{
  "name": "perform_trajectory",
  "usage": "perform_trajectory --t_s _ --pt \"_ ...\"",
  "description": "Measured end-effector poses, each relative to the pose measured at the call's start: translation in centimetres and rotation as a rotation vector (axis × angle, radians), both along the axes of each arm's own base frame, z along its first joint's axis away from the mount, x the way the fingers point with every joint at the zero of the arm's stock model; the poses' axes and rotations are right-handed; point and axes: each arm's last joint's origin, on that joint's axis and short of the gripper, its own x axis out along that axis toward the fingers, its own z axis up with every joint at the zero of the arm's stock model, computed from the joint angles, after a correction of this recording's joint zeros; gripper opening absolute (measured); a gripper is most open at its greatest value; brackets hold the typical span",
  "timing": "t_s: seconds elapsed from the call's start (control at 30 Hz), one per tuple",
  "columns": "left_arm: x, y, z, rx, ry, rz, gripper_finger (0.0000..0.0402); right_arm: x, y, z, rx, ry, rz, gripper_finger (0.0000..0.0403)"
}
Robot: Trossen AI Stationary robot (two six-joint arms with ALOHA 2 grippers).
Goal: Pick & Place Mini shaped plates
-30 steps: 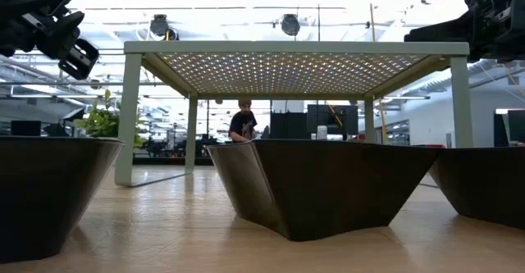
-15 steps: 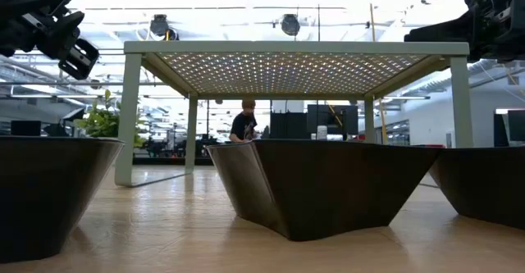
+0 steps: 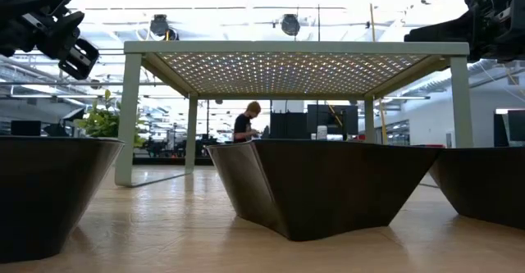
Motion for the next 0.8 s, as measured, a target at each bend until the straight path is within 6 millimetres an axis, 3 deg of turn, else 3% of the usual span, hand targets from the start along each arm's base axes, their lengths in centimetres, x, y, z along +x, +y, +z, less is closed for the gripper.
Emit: perform_trajectory --t_s 0.57,0.63,0.8 --pt "0.0 0.0 0.0 0.0 0.0 0.0 0.0129 0.0 0.0 0.01 0.008 -0.002 0.001 0.0075" --pt "0.0 0.0 0.0 0.0 0.0 0.0 0.0129 -0.01 0.01 0.08 0.089 -0.018 0.016 0.0075" --pt "0.0 0.0 0.0 0.0 0.0 0.0 0.0129 0.0 0.14 0.08 0.499 -0.055 0.115 0.0075"
